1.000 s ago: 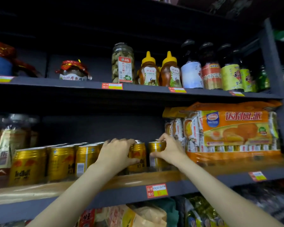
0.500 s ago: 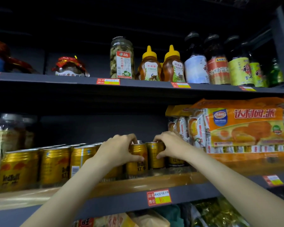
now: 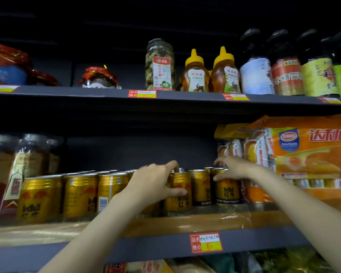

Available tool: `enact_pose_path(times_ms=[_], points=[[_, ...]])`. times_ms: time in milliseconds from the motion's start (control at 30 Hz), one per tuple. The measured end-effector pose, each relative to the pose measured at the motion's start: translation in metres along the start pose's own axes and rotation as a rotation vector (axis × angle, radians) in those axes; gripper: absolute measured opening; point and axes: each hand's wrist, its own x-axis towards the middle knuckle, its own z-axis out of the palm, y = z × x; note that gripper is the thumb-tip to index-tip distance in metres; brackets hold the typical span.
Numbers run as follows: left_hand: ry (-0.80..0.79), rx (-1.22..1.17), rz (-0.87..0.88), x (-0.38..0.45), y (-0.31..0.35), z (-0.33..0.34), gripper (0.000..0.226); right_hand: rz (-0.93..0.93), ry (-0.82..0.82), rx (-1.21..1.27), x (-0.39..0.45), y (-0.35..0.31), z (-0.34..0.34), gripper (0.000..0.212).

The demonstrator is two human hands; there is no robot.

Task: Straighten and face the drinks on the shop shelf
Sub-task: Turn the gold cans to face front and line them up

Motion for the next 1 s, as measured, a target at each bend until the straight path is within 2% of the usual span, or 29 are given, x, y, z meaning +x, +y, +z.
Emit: enact_pose_path(times_ms=[67, 167, 300, 400, 467, 533, 567, 600, 667, 733, 833, 933, 1000], points=[[-0.009, -0.006, -0.006, -0.001, 0.000, 0.000, 0.059, 0.013, -0.027, -0.028, 0.001, -0.005, 0.007, 0.066], [-0.027, -0.006, -0.004, -0.002, 0.001, -0.001, 0.059, 0.049, -0.021, -0.054, -0.006, -0.009, 0.013, 0.080], [-0.091, -0.048, -0.025, 0.001, 0.001, -0.005, 0.059, 0.004, 0.067, 0.035, -0.030, -0.004, -0.001, 0.073], [-0.153, -0.087, -0.057, 0.003, 0.003, -0.010, 0.057, -0.018, 0.223, 0.264, -0.051, 0.001, -0.023, 0.065], [-0.183, -0.133, -0.096, 0.005, 0.008, -0.016, 0.055, 0.017, 0.290, 0.610, -0.069, 0.001, -0.042, 0.054], [-0.096, -0.279, -0.105, 0.006, 0.017, -0.024, 0.053, -0.012, 0.233, 0.939, -0.088, -0.005, -0.059, 0.051], [-0.046, -0.444, -0.101, 0.005, 0.024, -0.027, 0.056, -0.046, 0.203, 1.000, -0.097, -0.010, -0.065, 0.053], [-0.029, -0.666, -0.096, 0.003, 0.032, -0.031, 0.060, -0.092, 0.182, 1.028, -0.105, -0.016, -0.069, 0.053], [-0.097, -1.064, -0.093, -0.009, 0.050, -0.034, 0.071, -0.178, 0.173, 1.035, -0.119, -0.029, -0.074, 0.053], [-0.156, -1.259, -0.113, -0.024, 0.061, -0.032, 0.074, -0.221, 0.194, 1.020, -0.129, -0.042, -0.076, 0.053], [-0.103, -1.402, -0.161, -0.039, 0.063, -0.029, 0.077, -0.253, 0.229, 0.990, -0.138, -0.058, -0.076, 0.057], [-0.026, -1.395, -0.178, -0.050, 0.055, -0.035, 0.075, -0.271, 0.218, 0.954, -0.143, -0.070, -0.074, 0.056], [-0.028, -1.378, -0.158, -0.057, 0.049, -0.038, 0.073, -0.276, 0.203, 0.924, -0.145, -0.076, -0.071, 0.055]])
